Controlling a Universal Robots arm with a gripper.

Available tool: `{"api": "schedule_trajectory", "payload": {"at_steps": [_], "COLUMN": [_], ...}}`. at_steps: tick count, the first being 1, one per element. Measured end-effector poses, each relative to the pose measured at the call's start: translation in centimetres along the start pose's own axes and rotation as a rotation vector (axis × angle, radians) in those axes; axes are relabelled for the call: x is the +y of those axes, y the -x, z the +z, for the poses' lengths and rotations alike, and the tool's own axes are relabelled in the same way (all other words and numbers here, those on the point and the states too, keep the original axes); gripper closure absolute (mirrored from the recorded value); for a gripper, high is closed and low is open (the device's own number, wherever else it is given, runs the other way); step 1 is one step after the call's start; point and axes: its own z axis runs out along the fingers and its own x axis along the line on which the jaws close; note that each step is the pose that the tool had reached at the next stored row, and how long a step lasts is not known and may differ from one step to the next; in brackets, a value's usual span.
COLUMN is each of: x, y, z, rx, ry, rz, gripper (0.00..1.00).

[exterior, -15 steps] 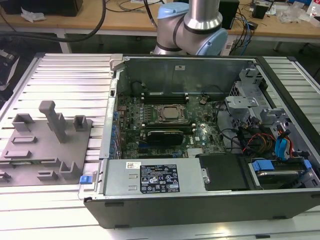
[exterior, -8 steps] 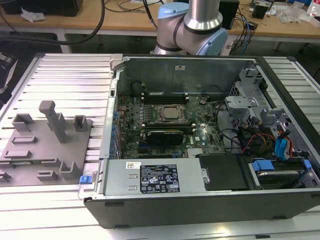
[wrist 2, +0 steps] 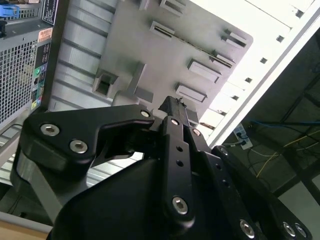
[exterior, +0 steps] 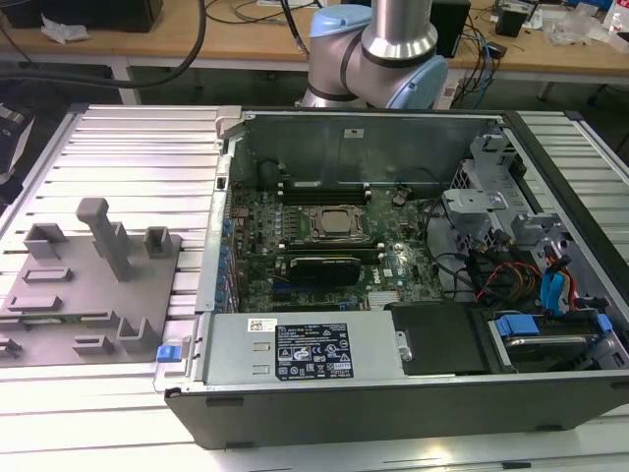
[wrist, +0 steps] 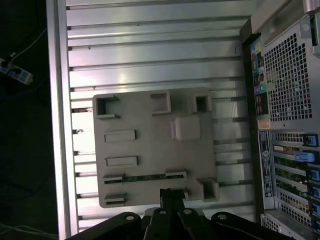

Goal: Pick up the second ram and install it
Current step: 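Pick up the second ram and move it above second insertion slot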

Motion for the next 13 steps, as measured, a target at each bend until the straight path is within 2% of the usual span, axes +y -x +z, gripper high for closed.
{"api": "schedule_trajectory", "payload": {"at_steps": [1,2,4,6,8,9,13], "x": [0.0,0.0,0.0,0.0,0.0,0.0,0.0], "y": [0.0,0.0,0.0,0.0,0.0,0.0,0.0], "z": [0.0,0.01,0.0,0.01,0.0,0.01,0.01], "rx": [0.001,0.0032,0.0048,0.0073,0.0114,0.0126,0.0164], "ry": [0.0004,0.0018,0.0025,0.0038,0.0059,0.0066,0.0086], "rz": [-0.021,-0.072,-0.107,-0.162,-0.252,-0.281,-0.365], "gripper": [0.89,0.89,0.89,0.89,0.89,0.89,0.89]}}
